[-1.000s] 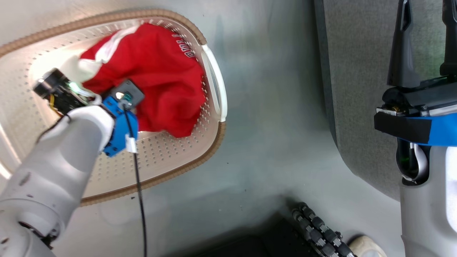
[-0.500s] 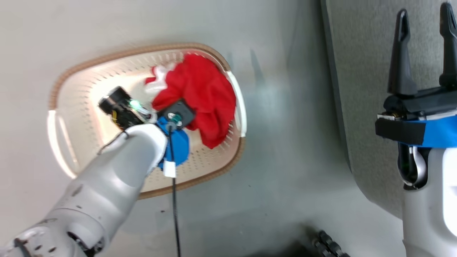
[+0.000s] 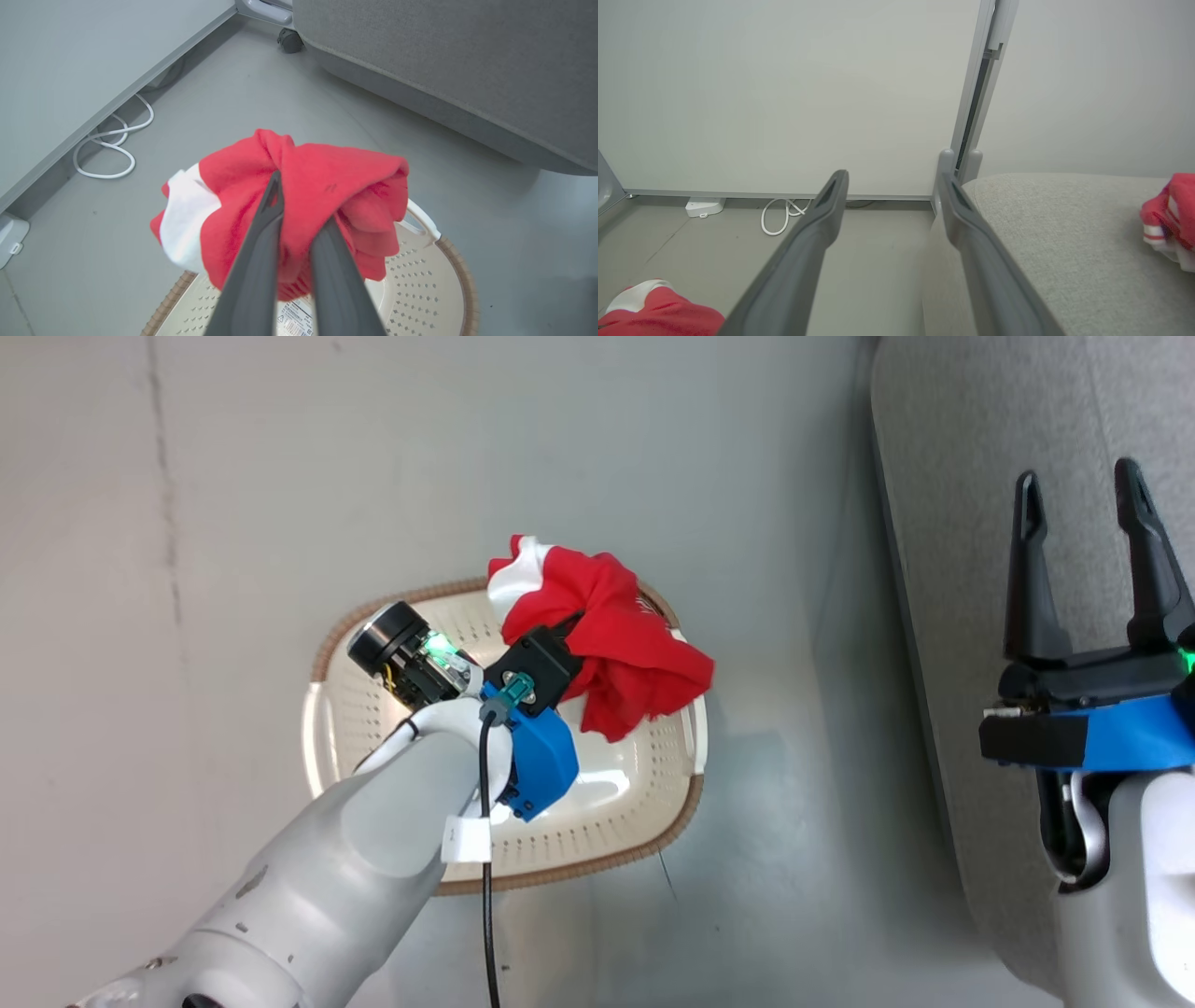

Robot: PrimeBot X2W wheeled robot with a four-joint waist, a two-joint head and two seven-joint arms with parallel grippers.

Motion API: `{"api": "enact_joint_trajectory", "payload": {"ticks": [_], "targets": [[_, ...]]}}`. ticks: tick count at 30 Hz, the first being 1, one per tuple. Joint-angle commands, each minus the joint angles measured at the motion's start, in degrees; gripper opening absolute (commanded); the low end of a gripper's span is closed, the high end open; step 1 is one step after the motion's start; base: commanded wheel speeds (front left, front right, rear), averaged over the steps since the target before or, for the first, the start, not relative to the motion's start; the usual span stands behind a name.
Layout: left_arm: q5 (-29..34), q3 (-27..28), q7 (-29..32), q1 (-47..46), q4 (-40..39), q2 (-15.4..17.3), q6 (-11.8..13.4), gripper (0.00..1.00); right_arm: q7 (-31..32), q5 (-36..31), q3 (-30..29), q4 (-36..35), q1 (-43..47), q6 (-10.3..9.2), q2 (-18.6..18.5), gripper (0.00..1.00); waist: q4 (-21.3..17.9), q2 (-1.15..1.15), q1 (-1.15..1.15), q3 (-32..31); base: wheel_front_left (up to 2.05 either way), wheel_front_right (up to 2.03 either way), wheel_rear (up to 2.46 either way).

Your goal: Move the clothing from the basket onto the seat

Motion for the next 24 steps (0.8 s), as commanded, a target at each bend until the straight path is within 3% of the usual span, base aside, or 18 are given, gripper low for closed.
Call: {"api": "enact_joint_trajectory", "payload": {"ticks": [1, 11, 24], "targets": [[0.54, 1.05, -0.28, 1.11, -1.41, 0.36, 0.39, 0.0, -0.19, -0.07, -0.19, 0.28, 1.11, 0.01, -0.4, 1.0, 2.26, 0.0, 0.01, -4.34, 0.0, 0.0, 0.0], [4.34, 12.23, -0.29, 6.51, -13.49, 2.19, 2.09, 0.0, -0.2, 0.62, -0.6, 2.17, 5.31, 0.01, -1.1, 1.0, 4.28, 0.0, 0.01, -13.16, 0.0, 0.0, 0.0], [8.66, 20.74, -0.29, 9.17, -20.26, -0.12, 0.39, 0.0, -0.2, 1.34, 0.6, 4.52, 10.45, 0.01, -0.57, 1.0, 5.63, 0.0, 0.01, -22.69, 0.0, 0.0, 0.0]]}}
